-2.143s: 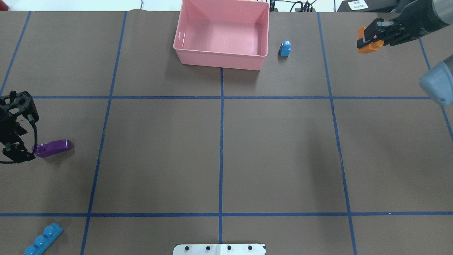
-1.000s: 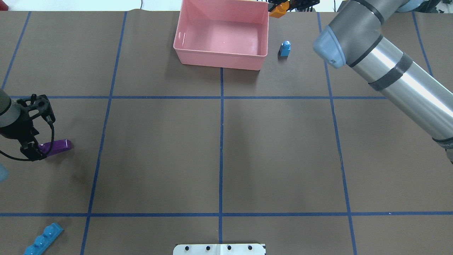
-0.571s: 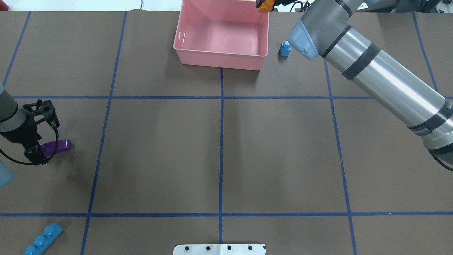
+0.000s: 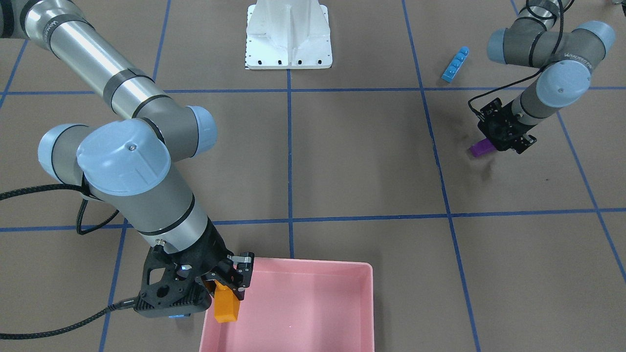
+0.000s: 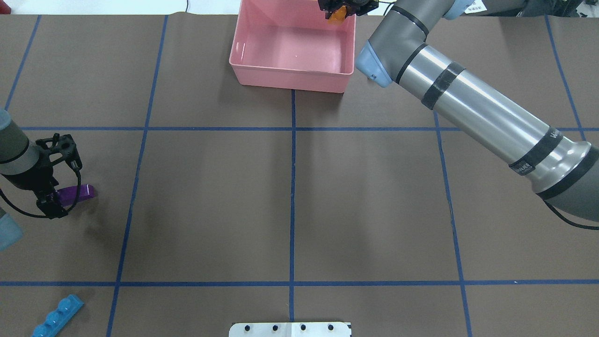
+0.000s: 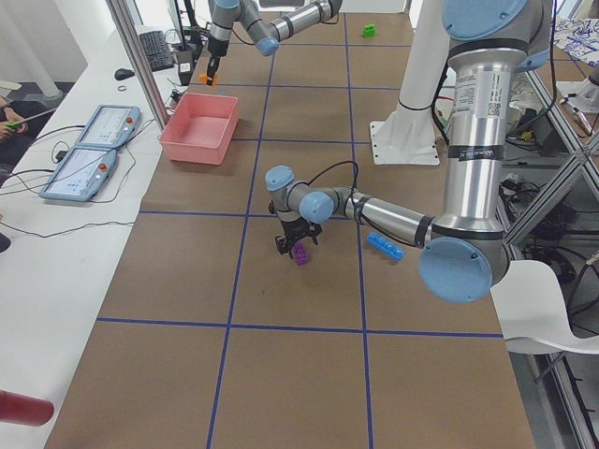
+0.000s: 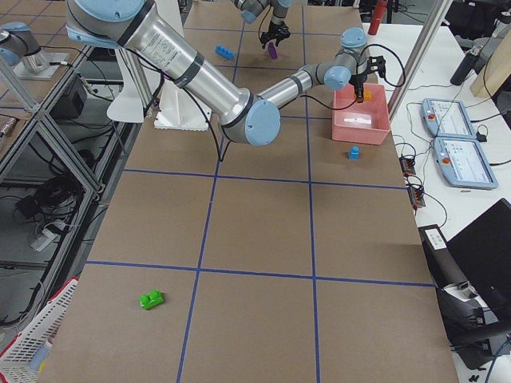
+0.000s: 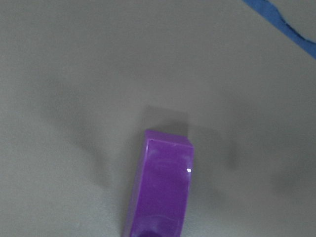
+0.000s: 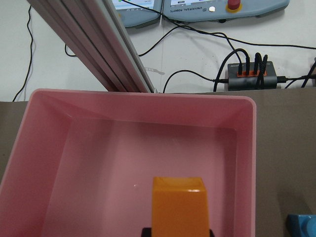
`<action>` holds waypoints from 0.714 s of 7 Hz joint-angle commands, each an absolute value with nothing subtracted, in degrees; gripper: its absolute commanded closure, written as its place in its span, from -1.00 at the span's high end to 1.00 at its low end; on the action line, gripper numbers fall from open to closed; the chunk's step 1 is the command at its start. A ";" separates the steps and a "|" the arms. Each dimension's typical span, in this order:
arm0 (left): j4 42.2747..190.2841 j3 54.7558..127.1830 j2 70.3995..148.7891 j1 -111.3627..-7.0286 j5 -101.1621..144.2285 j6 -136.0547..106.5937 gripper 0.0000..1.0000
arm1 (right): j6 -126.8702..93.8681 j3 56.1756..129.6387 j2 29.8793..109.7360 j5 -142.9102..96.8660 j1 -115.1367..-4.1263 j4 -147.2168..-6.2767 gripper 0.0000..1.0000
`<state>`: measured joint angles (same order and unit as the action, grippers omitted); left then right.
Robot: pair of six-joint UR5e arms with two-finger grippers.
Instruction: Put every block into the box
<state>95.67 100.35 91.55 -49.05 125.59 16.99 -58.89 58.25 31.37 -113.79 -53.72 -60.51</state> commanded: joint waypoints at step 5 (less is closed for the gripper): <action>95.80 101.24 92.02 -49.30 125.77 16.61 -1.00 | -58.80 49.32 27.61 -109.95 -51.07 -54.23 -0.66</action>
